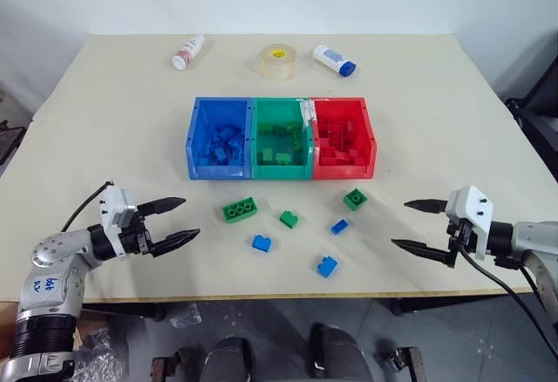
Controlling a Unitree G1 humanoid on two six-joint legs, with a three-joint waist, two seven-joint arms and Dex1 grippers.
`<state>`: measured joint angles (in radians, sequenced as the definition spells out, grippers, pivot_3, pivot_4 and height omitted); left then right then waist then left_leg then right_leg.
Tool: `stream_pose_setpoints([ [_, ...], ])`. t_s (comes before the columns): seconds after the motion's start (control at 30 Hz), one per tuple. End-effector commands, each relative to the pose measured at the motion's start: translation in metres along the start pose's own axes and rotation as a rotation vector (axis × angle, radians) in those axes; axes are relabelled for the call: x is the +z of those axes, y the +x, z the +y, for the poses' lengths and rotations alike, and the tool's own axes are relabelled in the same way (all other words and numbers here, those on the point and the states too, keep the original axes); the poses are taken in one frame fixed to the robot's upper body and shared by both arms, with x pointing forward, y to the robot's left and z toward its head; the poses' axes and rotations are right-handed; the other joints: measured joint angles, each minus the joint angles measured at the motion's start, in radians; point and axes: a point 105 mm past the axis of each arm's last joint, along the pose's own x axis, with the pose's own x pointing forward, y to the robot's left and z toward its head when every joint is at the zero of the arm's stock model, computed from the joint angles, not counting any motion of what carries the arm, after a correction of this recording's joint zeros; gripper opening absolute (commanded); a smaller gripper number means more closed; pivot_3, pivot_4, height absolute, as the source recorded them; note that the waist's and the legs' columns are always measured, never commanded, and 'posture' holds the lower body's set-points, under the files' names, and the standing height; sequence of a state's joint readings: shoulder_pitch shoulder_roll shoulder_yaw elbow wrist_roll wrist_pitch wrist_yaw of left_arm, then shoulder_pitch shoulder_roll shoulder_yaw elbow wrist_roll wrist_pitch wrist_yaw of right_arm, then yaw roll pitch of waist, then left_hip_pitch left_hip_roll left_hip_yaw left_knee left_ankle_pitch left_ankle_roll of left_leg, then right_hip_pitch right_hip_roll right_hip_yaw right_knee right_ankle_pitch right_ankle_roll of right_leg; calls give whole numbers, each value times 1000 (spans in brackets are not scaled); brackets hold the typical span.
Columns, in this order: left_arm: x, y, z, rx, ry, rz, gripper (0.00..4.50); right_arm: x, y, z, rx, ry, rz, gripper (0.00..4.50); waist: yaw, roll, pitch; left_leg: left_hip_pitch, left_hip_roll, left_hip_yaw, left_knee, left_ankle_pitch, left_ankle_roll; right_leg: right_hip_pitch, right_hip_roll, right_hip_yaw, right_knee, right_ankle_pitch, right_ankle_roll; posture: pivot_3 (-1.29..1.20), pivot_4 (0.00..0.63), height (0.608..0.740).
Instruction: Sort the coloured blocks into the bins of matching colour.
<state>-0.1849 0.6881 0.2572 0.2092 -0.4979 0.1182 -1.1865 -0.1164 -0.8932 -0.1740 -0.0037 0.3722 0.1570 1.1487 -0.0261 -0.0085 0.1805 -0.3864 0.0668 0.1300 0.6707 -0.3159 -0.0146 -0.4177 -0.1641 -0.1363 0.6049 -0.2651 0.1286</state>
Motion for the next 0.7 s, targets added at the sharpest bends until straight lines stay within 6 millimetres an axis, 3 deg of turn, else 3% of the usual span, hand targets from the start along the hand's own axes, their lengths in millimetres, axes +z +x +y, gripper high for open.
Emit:
stream_pose_setpoints([
  [0.03, 10, -5, -1, -7, 70, -9, 4468, 13, -7, -6, -31, -38, -33, 4500, 0, 0, 0, 0, 0, 0, 0, 0, 0, 0, 0, 0, 0, 0, 0, 0, 150, 740],
  [0.23, 10, 3, 5, 32, 46, 0, 4468, 21, 3, -7, -62, 0, -60, 4500, -1, 0, 0, 0, 0, 0, 0, 0, 0, 0, 0, 0, 1, 0, 0, 0, 150, 740],
  [0.37, 8, 8, 2, 16, 78, -1, 4468, 14, 2, -6, -88, 29, -11, 4500, 0, 0, 0, 0, 0, 0, 1, 0, 0, 0, 0, 0, 1, 0, 0, 0, 150, 740],
  [0.57, 2, 5, 2, -17, 59, 9, 4468, -12, -41, 1, -172, 101, 115, 4500, 29, 0, 0, -1, 0, 0, 1, 0, 0, 0, 0, 0, 0, 0, 0, 0, 150, 740],
  [0.7, 3, 4, -1, -29, 58, -34, 4468, -10, -59, 9, -190, 116, 140, 4500, 26, 0, 0, -1, 0, 0, 2, 0, 0, 0, 0, 0, 0, 0, 0, 0, 150, 740],
])
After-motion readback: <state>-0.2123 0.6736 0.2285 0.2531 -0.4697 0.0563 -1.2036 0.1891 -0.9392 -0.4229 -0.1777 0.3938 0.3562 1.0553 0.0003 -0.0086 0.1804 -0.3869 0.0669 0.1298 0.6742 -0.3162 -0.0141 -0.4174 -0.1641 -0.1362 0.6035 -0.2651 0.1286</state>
